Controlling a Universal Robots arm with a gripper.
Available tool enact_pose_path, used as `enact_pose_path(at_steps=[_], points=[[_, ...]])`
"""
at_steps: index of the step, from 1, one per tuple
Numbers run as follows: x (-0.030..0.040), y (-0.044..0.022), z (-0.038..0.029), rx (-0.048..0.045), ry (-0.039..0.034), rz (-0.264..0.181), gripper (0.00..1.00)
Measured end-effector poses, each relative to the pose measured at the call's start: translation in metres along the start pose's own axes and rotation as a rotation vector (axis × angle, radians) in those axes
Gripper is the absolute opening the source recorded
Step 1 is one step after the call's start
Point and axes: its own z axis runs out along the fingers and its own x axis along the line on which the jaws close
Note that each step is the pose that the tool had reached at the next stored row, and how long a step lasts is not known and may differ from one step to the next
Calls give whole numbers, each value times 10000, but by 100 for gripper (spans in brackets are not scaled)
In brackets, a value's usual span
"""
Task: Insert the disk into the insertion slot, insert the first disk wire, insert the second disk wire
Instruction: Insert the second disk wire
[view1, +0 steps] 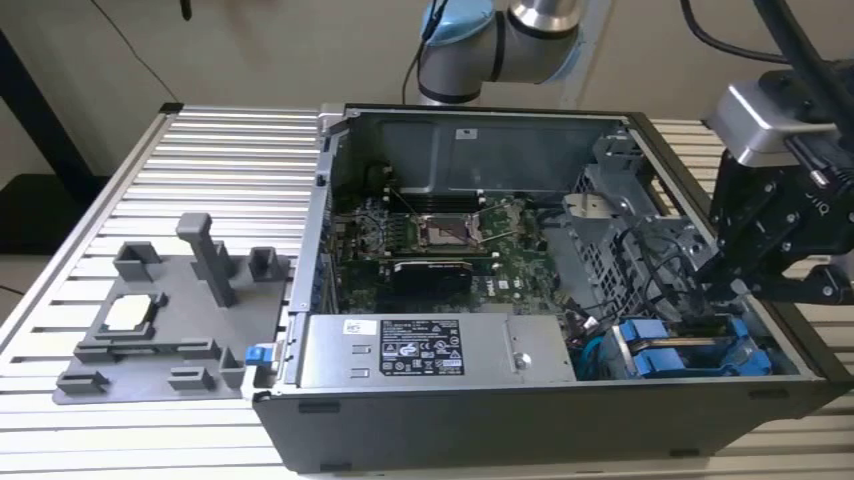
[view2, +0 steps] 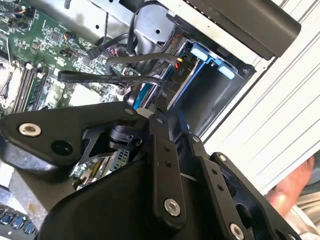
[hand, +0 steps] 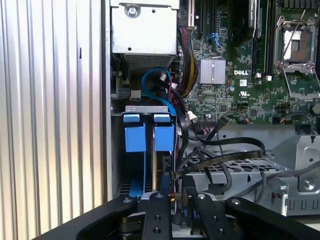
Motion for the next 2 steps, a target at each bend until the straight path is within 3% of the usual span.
enact_pose_path(at_steps=[2], points=[[0,0,-4,0,0,0,24]])
